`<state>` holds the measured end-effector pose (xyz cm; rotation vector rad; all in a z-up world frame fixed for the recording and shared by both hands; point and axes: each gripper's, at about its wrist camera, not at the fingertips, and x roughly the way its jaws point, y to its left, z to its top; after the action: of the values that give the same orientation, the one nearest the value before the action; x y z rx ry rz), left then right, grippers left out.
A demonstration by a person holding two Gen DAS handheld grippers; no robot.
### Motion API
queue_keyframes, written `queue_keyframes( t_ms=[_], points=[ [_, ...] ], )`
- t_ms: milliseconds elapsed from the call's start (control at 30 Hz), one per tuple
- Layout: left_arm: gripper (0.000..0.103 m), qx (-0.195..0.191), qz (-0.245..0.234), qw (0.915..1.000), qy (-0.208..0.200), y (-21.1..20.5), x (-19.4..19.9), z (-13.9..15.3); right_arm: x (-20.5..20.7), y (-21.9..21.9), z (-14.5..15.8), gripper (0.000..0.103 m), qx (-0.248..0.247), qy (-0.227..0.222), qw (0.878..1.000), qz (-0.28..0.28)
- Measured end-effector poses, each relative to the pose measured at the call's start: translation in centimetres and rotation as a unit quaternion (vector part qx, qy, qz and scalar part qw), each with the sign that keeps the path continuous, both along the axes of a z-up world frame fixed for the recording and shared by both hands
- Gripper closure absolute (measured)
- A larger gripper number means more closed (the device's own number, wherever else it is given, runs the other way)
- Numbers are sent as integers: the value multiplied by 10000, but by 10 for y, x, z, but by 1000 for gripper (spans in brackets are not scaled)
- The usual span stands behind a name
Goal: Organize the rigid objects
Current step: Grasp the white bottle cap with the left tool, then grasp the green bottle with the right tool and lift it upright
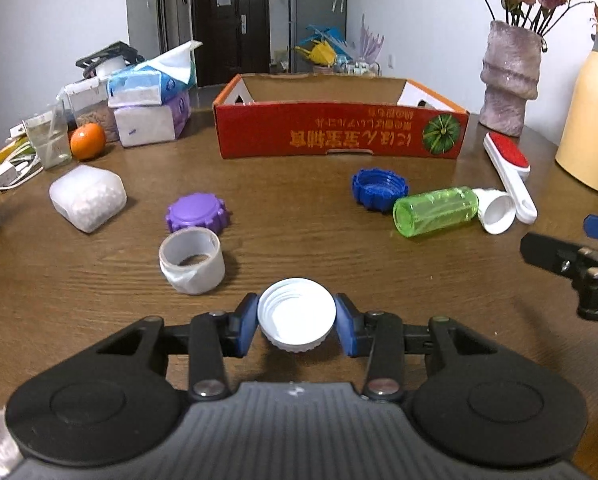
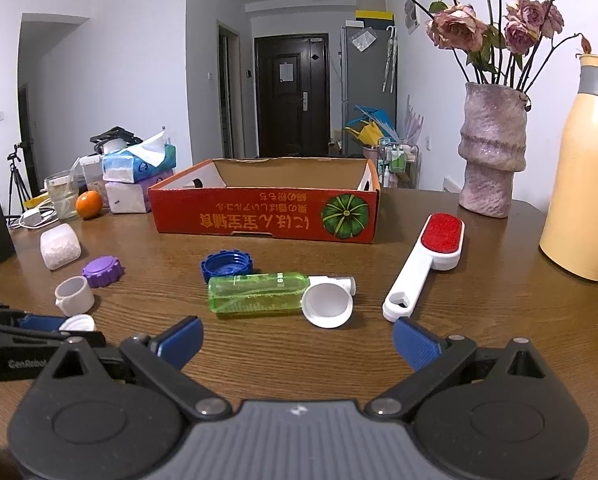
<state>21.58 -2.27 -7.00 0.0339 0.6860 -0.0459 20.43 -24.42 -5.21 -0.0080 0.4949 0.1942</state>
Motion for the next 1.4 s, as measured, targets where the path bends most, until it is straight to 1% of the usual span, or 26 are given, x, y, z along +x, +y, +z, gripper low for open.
queue_keyframes(
  t_ms=[133,233,333,400,500,633,700,800,900,1000,1100,1400],
  points=[
    [61,-56,59,9998,-169,5,2,9,5,6,-1,3,-25,73,9999,81],
    [61,-82,73,9996,-264,9,5,17,10,15,2,5,-47,107,9999,68],
    [61,-20,38,9994,-352,11,9,23,18,24,6,8,-24,180,9998,34],
    [61,38,9,9992,-406,12,11,27,26,32,7,15,-68,279,9996,19],
    [61,83,-3,9989,-455,17,17,30,39,43,7,20,-32,485,9988,-37],
    [61,131,47,9985,-528,24,25,34,57,53,13,26,90,562,9980,-260],
    [61,118,73,9984,-547,28,29,35,67,58,15,37,160,634,9969,-446],
    [61,26,133,9986,-503,36,33,33,83,61,14,43,421,831,9937,-625],
    [61,11,226,9987,-461,42,36,31,97,64,12,47,493,955,9904,-872],
    [61,17,275,9987,-420,44,38,29,106,67,8,50,473,1073,9881,-995],
    [61,56,276,9987,-413,43,38,28,111,72,3,52,286,1120,9871,-1106],
    [61,114,255,9987,-424,41,36,25,113,72,3,53,186,1086,9872,-1149]
  ],
)
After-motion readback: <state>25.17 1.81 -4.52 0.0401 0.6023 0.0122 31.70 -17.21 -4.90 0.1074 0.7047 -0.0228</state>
